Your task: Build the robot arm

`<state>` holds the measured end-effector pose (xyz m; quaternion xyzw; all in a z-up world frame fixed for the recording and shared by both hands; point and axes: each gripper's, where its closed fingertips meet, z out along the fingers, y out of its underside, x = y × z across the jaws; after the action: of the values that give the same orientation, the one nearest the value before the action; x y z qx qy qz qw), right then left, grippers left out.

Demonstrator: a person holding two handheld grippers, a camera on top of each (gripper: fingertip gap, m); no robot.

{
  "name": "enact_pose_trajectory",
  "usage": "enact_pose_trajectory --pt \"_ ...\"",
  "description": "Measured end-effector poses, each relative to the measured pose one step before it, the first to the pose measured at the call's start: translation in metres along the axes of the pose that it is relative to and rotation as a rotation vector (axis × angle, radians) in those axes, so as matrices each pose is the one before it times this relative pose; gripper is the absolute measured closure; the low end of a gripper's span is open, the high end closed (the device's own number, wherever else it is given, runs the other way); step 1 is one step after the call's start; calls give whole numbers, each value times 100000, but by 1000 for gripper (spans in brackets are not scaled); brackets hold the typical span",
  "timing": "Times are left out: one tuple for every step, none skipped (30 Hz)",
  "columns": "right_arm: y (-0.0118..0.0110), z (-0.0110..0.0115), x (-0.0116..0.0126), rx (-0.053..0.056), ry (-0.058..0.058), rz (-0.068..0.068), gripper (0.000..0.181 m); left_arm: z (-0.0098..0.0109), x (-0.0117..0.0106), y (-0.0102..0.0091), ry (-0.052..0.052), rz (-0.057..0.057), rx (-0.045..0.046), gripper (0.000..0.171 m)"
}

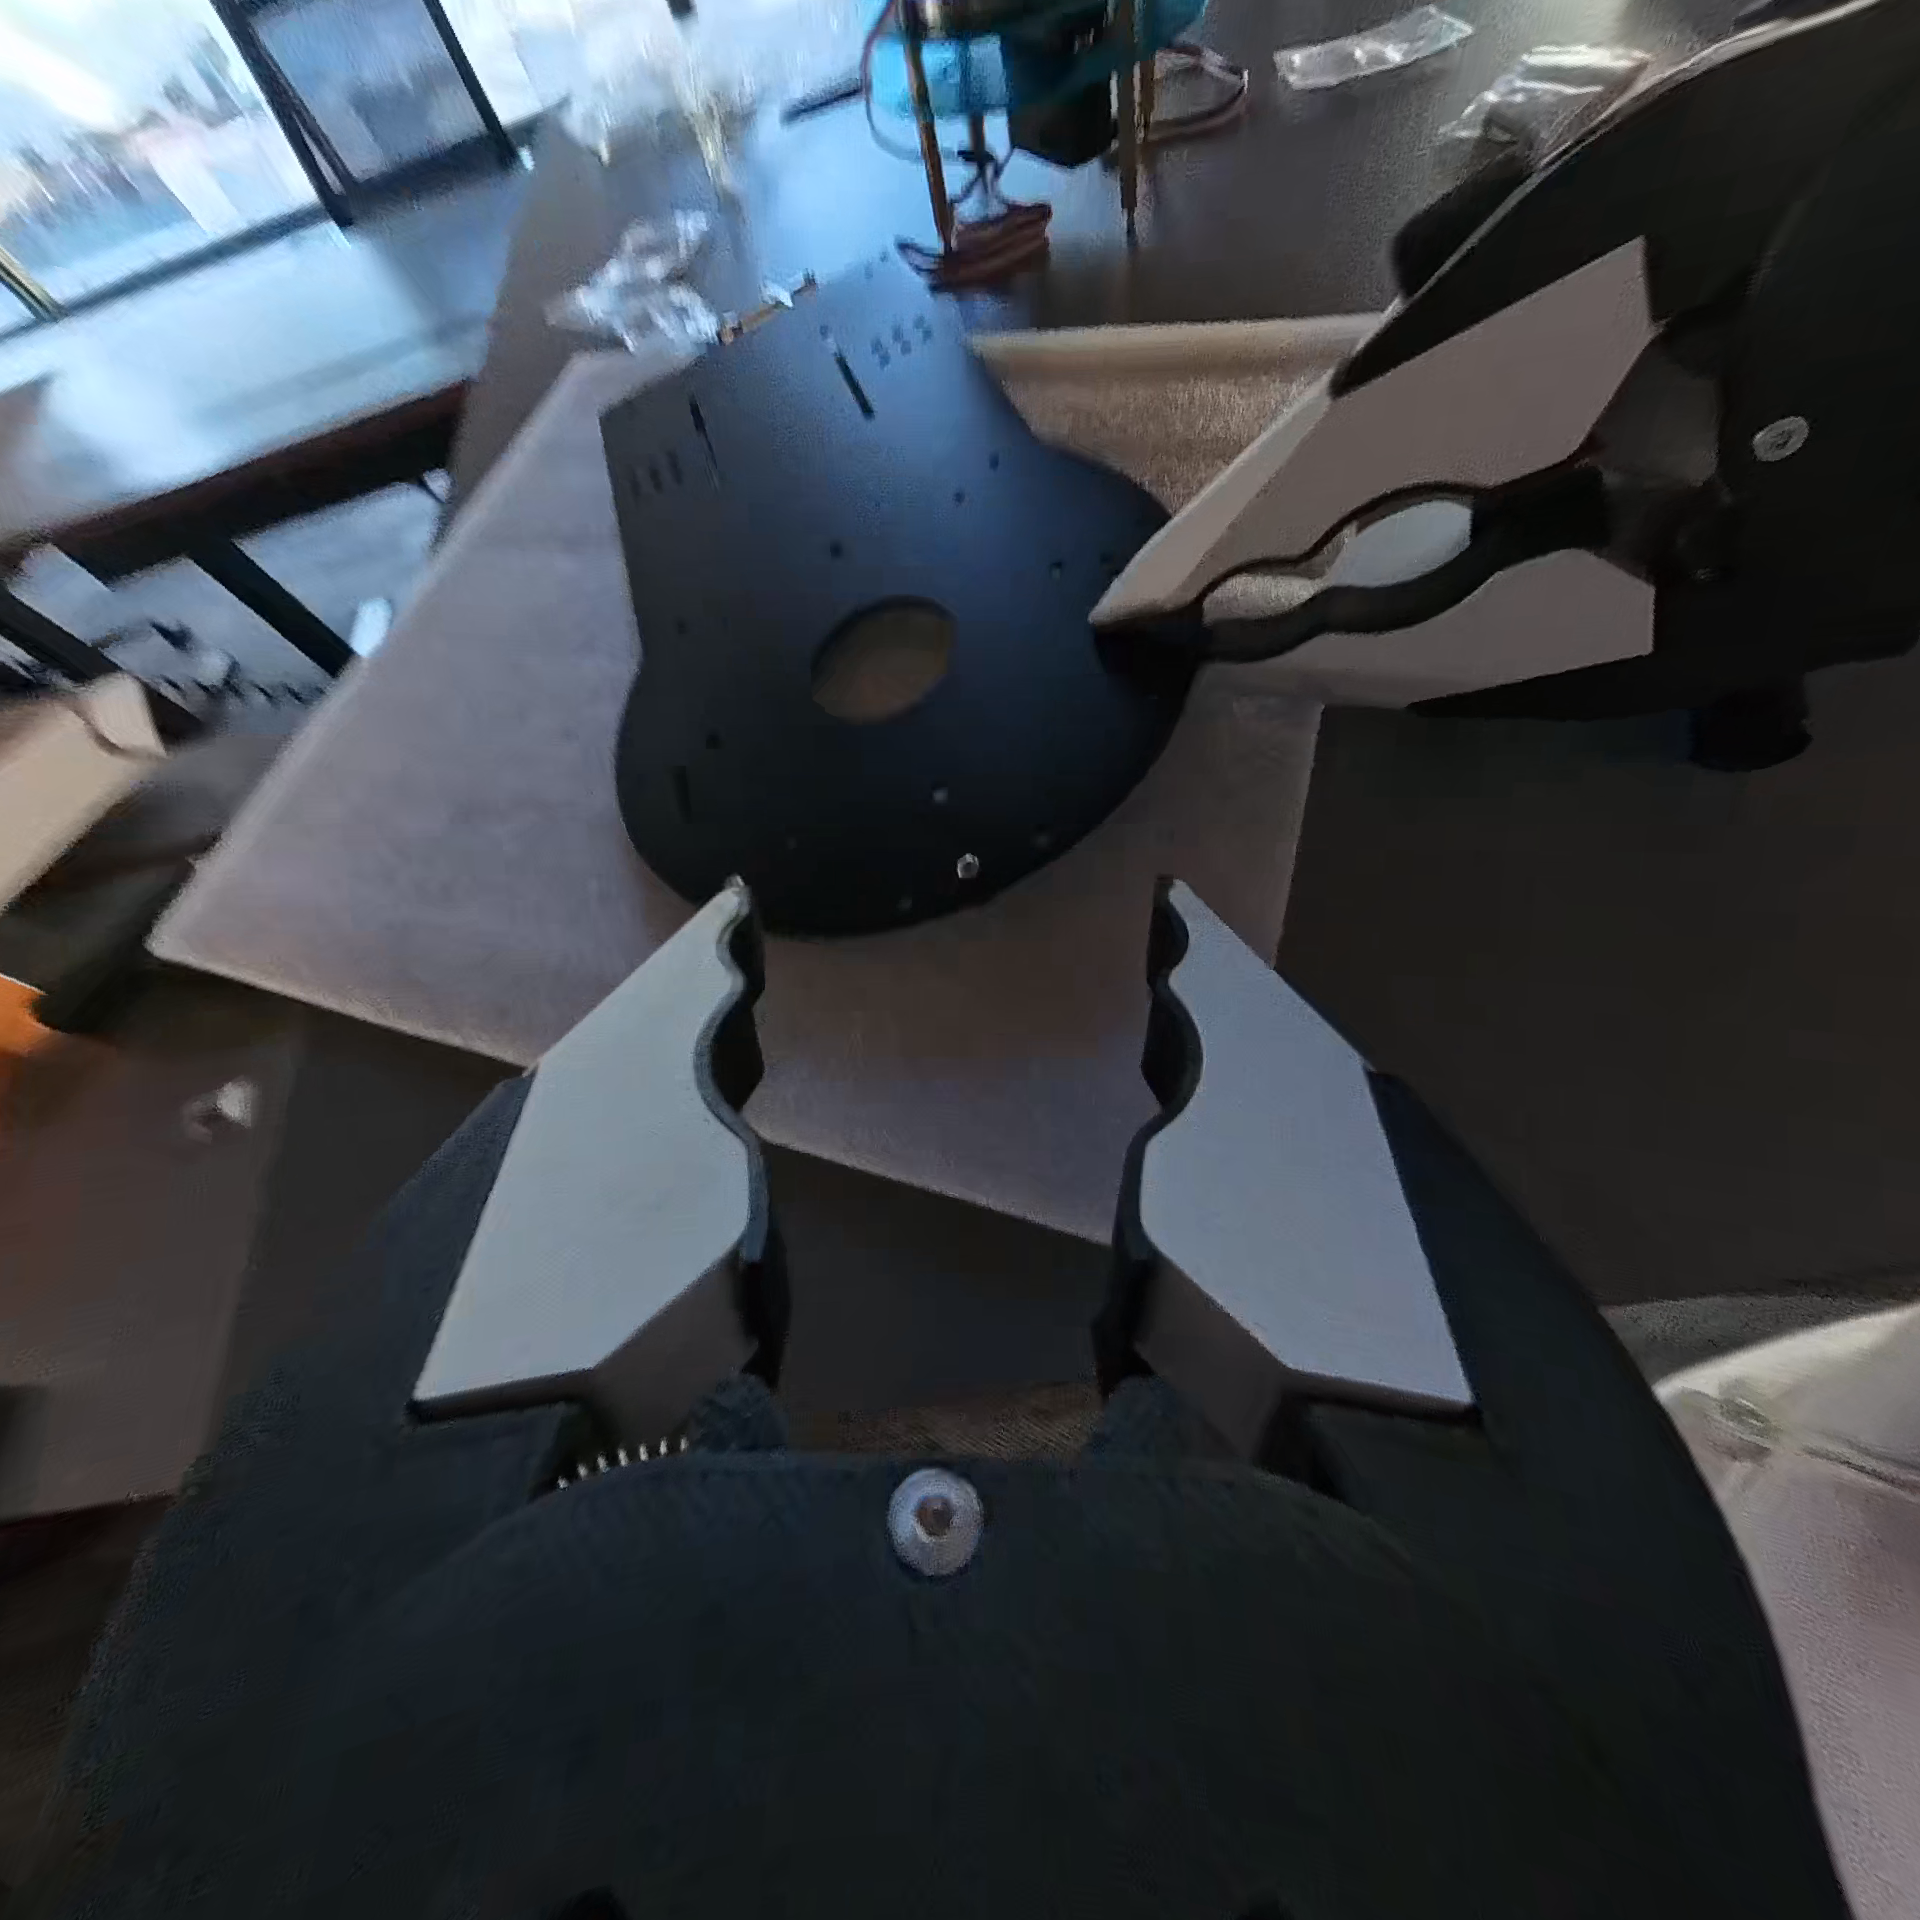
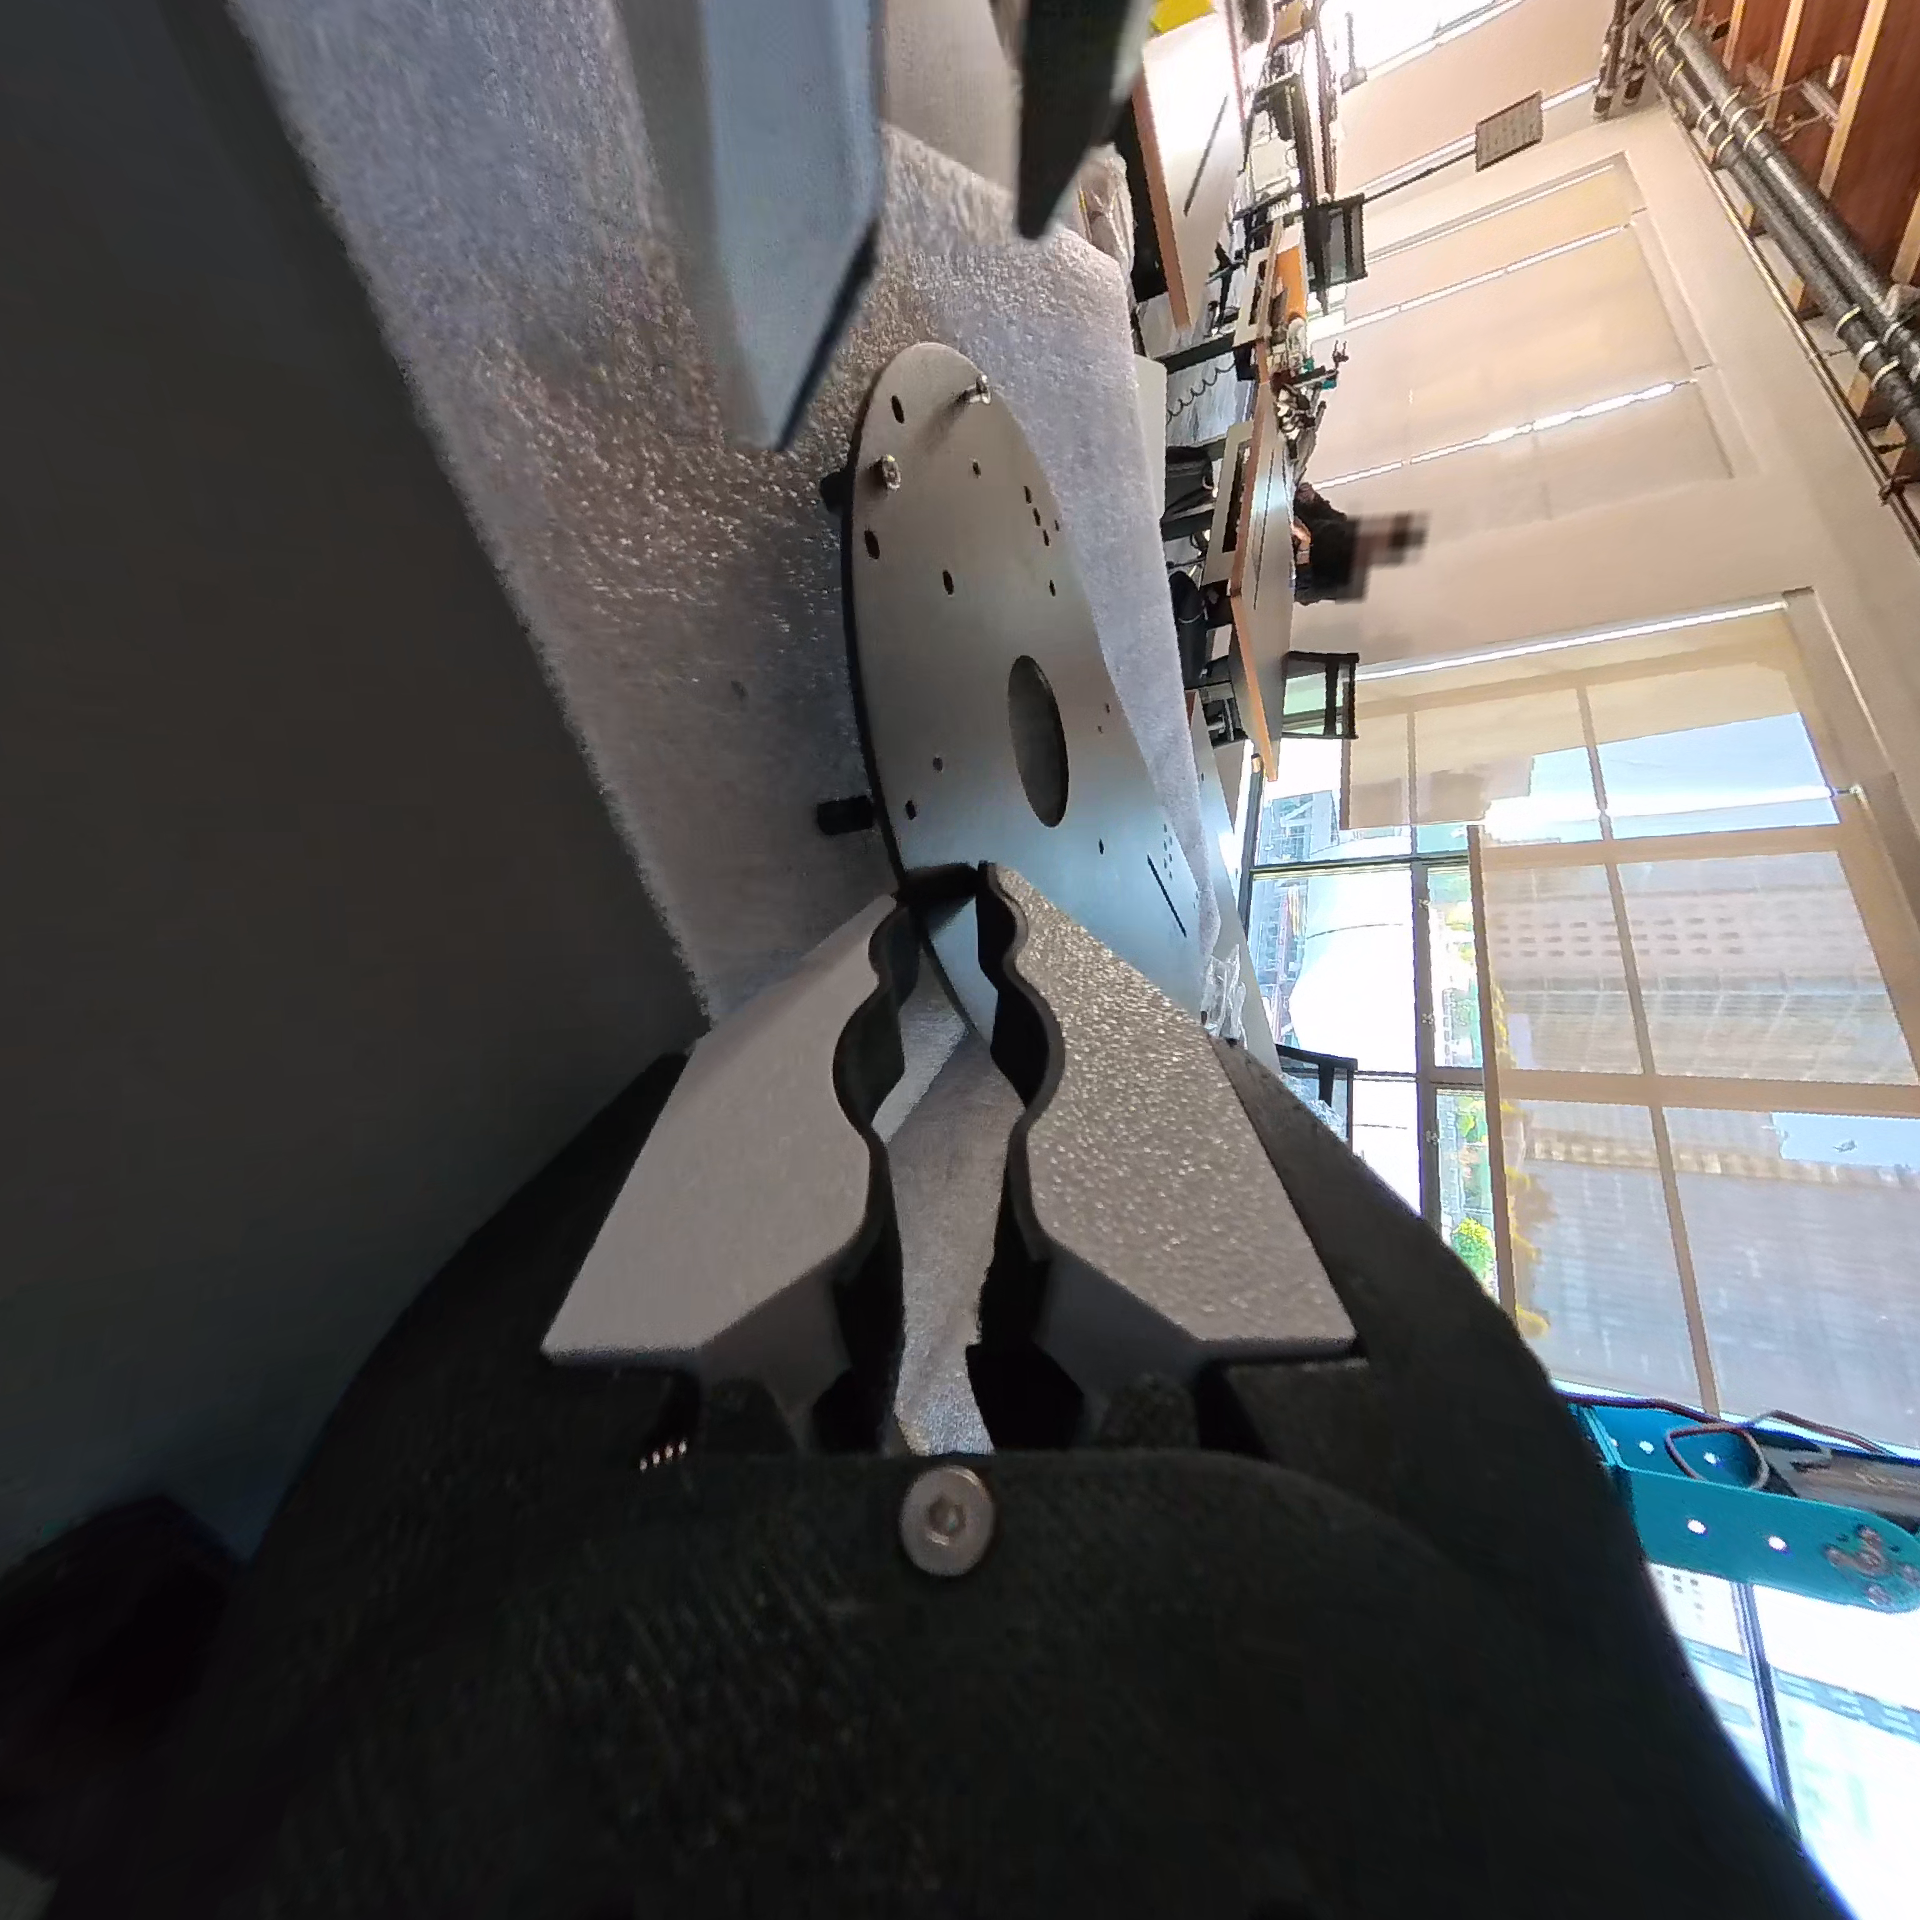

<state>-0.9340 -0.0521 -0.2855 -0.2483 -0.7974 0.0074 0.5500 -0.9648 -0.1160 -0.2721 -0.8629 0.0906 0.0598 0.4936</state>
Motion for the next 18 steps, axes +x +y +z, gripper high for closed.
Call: enact_pose_trajectory --pt "-36 -11 -10 144 19 -201 172 21 -38 -540 -1289 3642 1673 100" --pt "-67 -19 -11 421 -32 69 172 170 180 -367 860 1883 974 100" --pt "-33 -2 -57 219 -437 146 172 281 387 -200 2476 1237 614 100" --pt "6 6 -52 -41 -267 -215 172 295 442 -101 2819 2010 566 105" --pt "6 -2 -31 -61 -72 -357 172 220 348 -100 1816 3887 814 111" --pt "-3 -14 -27 33 -150 -179 172 152 182 -142 190 5967 1122 115" --pt "-11 4 -41 38 -227 -49 172 124 134 -154 -499 7077 990 120" --pt "-1 -15 -8 19 -35 -211 172 130 191 -144 -357 6835 637 124" --pt "-1 5 -6 -15 51 -112 172 144 248 -138 -33 5936 453 128" --pt "-3 -7 -7 8 28 -63 172 187 315 -65 469 4839 123 129" --pt "-10 -9 6 35 19 -146 172 247 266 81 337 3549 -770 130" --pt "-12 -4 -10 26 79 -108 172 284 158 208 -92 2463 -1446 130" --pt "-11 -15 22 72 221 -9 172 237 130 149 36 1733 -999 131" --pt "-6 -9 -8 49 -36 121 172 96 3 -100 -346 1092 480 132" --pt "6 5 -18 64 -159 171 172 37 -133 -155 -863 830 809 135" --pt "-38 -9 20 199 167 -151 172 123 -61 56 -239 846 -382 137" --pt "-45 2 -17 291 75 -392 172 162 13 162 372 340 -1246 137" --pt "-6 13 -30 -48 -134 -284 172 105 1 72 402 -535 -728 138"
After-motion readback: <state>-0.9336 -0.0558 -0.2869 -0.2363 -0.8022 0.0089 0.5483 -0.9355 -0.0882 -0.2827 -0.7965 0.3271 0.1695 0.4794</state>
